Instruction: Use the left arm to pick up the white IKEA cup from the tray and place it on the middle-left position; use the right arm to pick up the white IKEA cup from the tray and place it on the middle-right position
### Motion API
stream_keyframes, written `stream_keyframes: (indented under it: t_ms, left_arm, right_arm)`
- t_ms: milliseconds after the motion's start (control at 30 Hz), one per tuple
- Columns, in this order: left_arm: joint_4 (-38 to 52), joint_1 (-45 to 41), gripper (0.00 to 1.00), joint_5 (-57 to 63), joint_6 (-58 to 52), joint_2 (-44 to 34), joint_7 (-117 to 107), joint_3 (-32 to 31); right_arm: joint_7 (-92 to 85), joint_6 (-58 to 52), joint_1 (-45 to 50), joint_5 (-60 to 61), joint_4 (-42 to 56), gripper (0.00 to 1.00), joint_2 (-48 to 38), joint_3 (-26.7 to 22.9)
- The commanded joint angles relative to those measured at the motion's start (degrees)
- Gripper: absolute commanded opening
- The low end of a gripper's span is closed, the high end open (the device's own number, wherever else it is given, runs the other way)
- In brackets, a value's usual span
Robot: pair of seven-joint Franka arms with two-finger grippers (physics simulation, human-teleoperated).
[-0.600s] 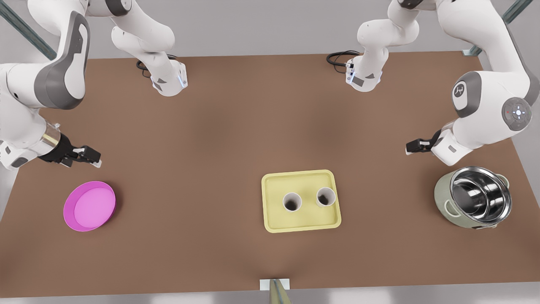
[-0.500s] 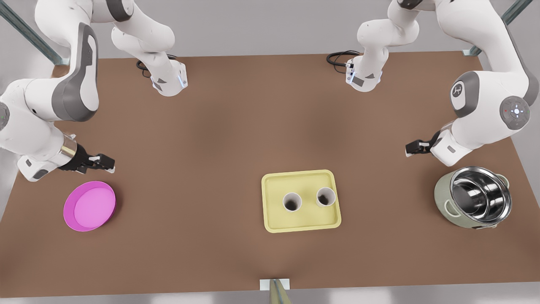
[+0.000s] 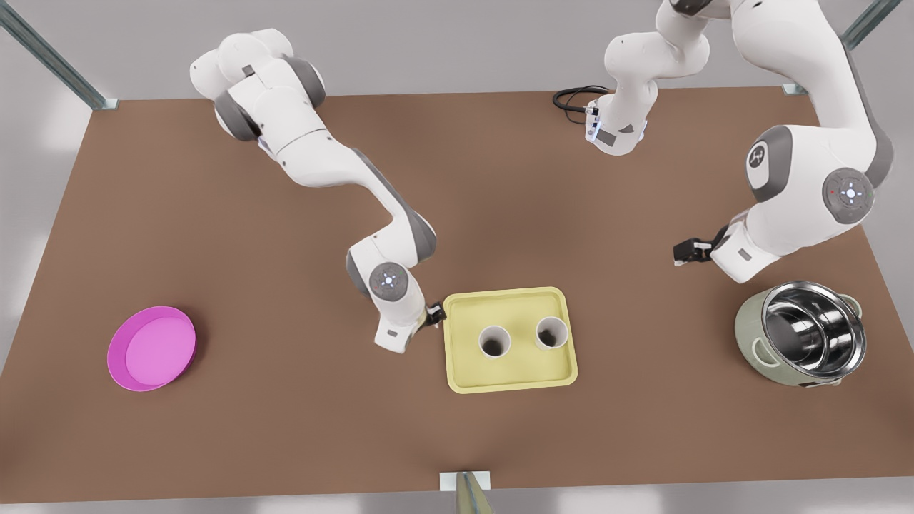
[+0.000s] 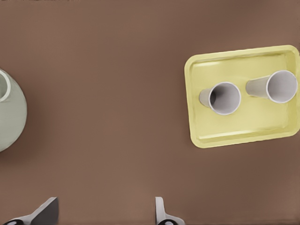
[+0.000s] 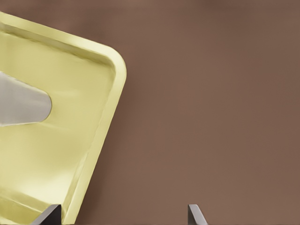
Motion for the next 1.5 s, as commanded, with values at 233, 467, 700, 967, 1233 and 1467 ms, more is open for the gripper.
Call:
stream_keyframes:
  t_ms: [233, 467, 700, 967, 1233, 1467]
  left_arm:
    - [-0.1, -3.0, 1.0, 0.5, 0.6, 0.4, 0.2, 0.0]
    - [-0.1, -3.0, 1.0, 0.5, 1.2, 0.8, 0.2, 0.0]
    - [-0.3, -3.0, 1.0, 0.5, 1.1, 0.7, 0.2, 0.0]
    - [-0.3, -3.0, 1.0, 0.5, 1.1, 0.8, 0.2, 0.0]
    - [-0.3, -3.1, 1.0, 0.5, 0.9, 0.6, -0.7, 0.0]
    - [-0.3, -3.1, 1.0, 0.5, 1.0, 0.7, -0.7, 0.0]
  right_arm:
    - [16.6, 25.1, 6.1, -0.1, 5.6, 1.0, 7.2, -0.3]
    - [17.1, 31.0, 6.5, -0.1, 7.5, 1.0, 10.6, -2.3]
    - [16.7, 31.0, 7.7, -1.4, 7.5, 1.0, 12.0, -1.7]
    - [16.8, 33.8, 7.4, -3.4, 6.9, 0.46, 13.6, -2.0]
    - [16.0, 34.0, 7.2, -3.5, 6.9, 0.22, 13.6, -2.3]
    - [17.9, 34.2, 7.5, -3.2, 6.9, 0.04, 12.3, -1.9]
